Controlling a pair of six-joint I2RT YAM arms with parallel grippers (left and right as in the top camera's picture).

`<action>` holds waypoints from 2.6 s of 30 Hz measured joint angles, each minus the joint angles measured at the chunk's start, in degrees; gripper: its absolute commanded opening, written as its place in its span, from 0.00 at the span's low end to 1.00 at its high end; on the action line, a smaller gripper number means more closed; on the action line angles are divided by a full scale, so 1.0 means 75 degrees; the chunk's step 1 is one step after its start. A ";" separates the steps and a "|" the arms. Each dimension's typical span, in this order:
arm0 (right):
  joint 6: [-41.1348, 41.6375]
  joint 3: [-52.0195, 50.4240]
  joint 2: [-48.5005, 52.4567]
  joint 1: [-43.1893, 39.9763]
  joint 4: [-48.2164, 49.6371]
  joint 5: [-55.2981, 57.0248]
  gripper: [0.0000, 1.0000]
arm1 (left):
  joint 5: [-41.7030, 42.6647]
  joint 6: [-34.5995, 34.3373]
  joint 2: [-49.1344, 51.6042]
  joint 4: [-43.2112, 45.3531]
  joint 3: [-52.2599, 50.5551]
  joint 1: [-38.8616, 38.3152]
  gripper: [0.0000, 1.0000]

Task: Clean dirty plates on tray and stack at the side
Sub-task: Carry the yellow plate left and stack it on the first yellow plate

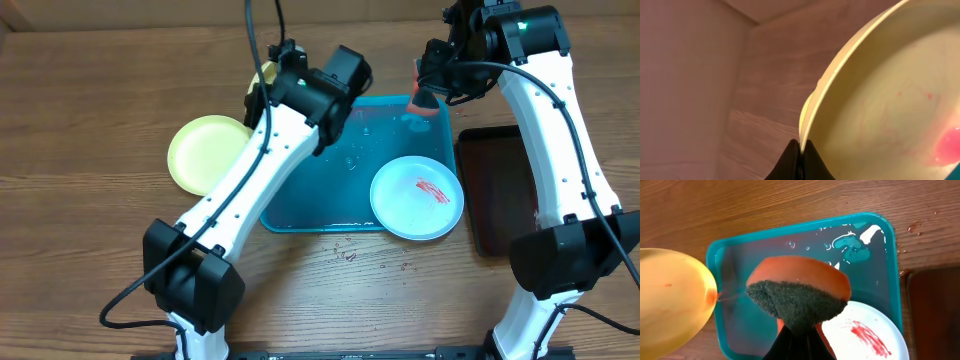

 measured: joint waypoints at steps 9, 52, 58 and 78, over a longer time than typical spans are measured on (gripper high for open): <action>0.0003 0.0000 0.0000 0.0000 -0.0017 0.0006 0.04 | -0.1180 -0.0038 0.0000 0.0035 0.0000 -0.0332 0.04; -0.0108 0.0000 0.0000 0.0000 -0.0163 0.0035 0.04 | 0.6831 0.1492 -0.0731 -0.0294 -0.0035 0.4634 0.04; -0.0122 0.0000 0.0000 0.0000 -0.0166 0.0032 0.04 | 0.7877 0.2043 -0.0764 0.0472 -0.1032 0.6196 0.04; -0.0143 0.0000 0.0000 0.0000 -0.0166 0.0032 0.04 | 0.8262 0.1655 -0.0764 0.5135 -0.5380 0.6837 0.38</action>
